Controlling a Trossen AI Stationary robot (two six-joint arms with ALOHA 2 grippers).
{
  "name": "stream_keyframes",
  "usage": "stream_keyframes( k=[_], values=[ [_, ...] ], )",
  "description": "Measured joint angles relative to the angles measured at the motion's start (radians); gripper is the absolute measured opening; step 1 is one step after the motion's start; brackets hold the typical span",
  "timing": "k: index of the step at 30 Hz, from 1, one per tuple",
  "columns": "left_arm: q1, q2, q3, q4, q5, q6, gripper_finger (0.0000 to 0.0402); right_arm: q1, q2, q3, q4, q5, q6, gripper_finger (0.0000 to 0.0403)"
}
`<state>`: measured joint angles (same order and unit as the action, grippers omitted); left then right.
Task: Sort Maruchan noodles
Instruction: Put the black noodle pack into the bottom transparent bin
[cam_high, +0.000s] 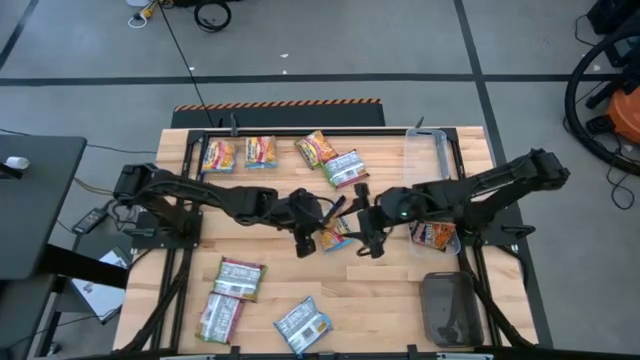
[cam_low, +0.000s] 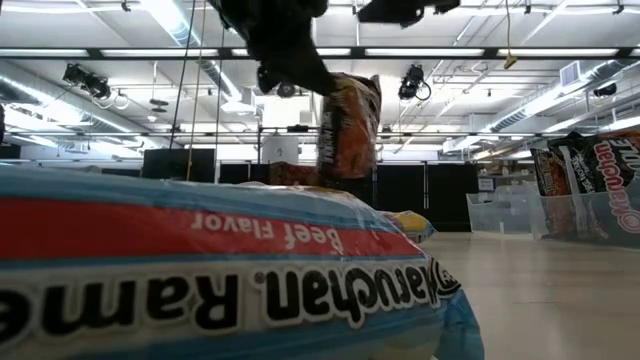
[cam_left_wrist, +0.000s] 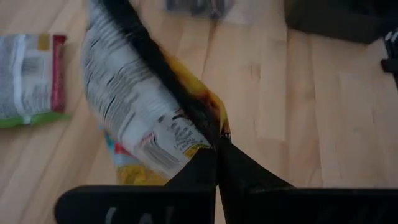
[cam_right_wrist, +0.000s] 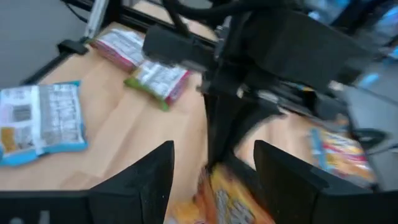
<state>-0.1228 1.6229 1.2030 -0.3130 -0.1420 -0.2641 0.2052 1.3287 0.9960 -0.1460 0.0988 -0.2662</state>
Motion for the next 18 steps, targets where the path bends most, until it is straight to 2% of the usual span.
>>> stream_keyframes(
  k=[9, 12, 18],
  values=[
    [-0.037, 0.048, 0.001, 0.071, 0.068, 0.188, 0.0007, -0.033, 0.076, -0.001, -0.024, -0.045, -0.064, 0.0222],
    [-0.063, 0.054, 0.000, 0.073, 0.064, 0.286, 0.0007, -0.040, 0.096, -0.001, -0.029, -0.069, -0.090, 0.0221],
    [-0.085, 0.063, 0.000, 0.084, 0.053, 0.358, 0.0007, -0.063, 0.119, -0.001, -0.038, -0.154, -0.100, 0.0222]
  ],
)
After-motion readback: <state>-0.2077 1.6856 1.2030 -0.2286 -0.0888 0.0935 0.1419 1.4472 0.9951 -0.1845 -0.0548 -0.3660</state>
